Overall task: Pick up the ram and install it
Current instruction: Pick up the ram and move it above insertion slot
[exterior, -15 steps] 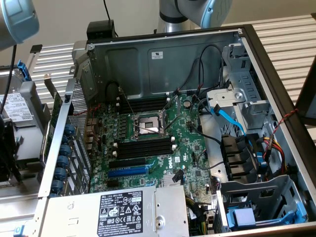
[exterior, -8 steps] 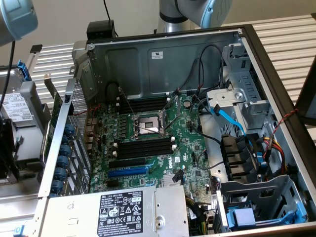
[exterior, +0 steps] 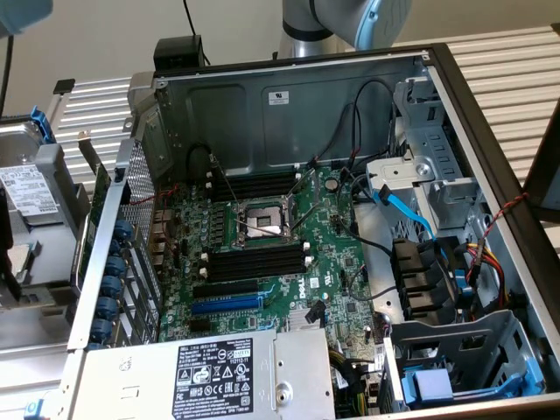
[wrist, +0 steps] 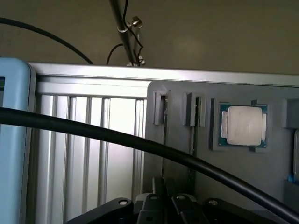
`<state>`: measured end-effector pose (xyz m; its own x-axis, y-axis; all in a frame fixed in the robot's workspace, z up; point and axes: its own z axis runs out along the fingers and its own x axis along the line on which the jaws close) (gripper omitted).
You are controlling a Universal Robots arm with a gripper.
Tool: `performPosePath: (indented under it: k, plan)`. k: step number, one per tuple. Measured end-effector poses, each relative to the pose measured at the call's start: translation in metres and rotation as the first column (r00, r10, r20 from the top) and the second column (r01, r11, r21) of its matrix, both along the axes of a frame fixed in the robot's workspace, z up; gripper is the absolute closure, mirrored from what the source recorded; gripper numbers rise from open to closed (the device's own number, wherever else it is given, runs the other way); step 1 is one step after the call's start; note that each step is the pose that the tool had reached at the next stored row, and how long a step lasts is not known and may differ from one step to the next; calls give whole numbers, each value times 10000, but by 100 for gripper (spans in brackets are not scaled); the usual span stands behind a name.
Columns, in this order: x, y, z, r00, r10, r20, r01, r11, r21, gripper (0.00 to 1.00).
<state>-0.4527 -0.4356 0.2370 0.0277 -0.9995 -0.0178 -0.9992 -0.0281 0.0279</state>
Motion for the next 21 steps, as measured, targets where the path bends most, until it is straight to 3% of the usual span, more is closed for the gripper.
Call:
performPosePath:
  k: [12,18,21]
  plan:
    - [-2,0,541,10000,0,1,0,10000,-1,87]
    - [4,0,568,10000,4,0,-4,10000,-1,87]
    - [88,0,699,10000,3,2,-3,10000,0,87]
